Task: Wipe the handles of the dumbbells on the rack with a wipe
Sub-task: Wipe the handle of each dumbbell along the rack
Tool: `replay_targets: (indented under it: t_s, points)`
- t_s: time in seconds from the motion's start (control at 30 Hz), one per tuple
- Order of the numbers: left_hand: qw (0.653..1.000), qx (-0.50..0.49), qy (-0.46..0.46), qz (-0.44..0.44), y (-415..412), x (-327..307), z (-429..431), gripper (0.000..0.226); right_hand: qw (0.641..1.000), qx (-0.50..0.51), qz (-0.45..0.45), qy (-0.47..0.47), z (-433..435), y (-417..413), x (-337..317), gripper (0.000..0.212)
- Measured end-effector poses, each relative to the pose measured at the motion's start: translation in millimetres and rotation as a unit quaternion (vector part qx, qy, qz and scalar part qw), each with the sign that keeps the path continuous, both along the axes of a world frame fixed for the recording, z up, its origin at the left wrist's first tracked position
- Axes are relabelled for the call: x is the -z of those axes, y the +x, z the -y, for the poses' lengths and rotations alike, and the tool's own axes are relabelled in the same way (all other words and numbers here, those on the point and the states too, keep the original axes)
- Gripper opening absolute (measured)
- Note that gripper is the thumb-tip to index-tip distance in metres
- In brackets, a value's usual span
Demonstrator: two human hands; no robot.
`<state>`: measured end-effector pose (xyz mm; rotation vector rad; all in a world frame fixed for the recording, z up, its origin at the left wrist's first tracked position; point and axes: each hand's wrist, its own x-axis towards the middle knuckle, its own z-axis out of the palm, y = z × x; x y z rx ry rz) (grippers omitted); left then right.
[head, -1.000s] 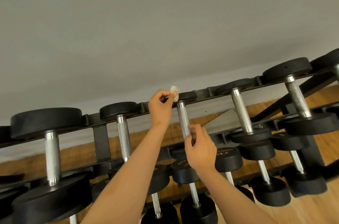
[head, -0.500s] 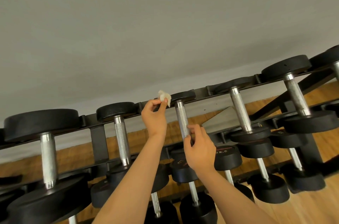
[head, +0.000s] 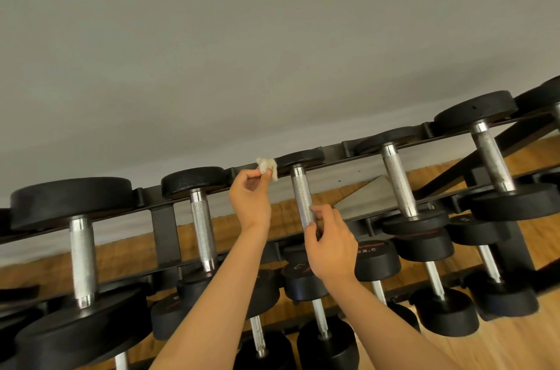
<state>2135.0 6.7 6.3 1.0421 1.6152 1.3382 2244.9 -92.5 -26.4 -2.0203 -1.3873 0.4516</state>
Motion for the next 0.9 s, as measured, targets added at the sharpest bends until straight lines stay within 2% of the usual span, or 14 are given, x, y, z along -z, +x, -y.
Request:
replay_targets:
  t_s: [0.13, 0.27, 0.4, 0.5, 0.67, 0.8, 0.9]
  points:
    - [0.999, 0.03, 0.022, -0.006, 1.3, -5.7, -5.1, 0.01, 1.0, 0.0, 0.0, 0.009, -0.2, -0.1, 0.0, 0.022]
    - [0.998, 0.046, 0.012, 0.05, 4.9, -7.8, -2.9, 0.009, 1.0, 0.002, -0.001, 0.014, 0.2, -0.2, 1.2, 0.022]
    - [0.997, 0.031, 0.011, 0.066, 7.8, -9.8, -4.5, 0.014, 1.0, 0.001, -0.003, 0.014, -0.3, 0.5, 2.5, 0.022]
    - [0.998, 0.02, 0.017, 0.062, 10.5, -10.9, -5.6, 0.008, 1.0, -0.001, -0.006, 0.017, -0.6, 0.2, 1.5, 0.024]
    - [0.998, 0.024, 0.034, 0.04, 13.2, -8.0, 0.8, 0.012, 0.999, -0.004, -0.004, 0.038, -0.8, 0.1, 1.9, 0.039]
    - [0.999, 0.024, 0.024, 0.021, 15.3, -13.6, -17.0, 0.007, 0.999, -0.001, -0.002, 0.036, -1.7, -0.2, 2.7, 0.037]
    - [0.999, 0.029, 0.027, 0.015, 12.9, -10.0, -11.8, 0.005, 0.999, 0.0, -0.004, 0.036, -1.2, -0.1, 2.7, 0.026]
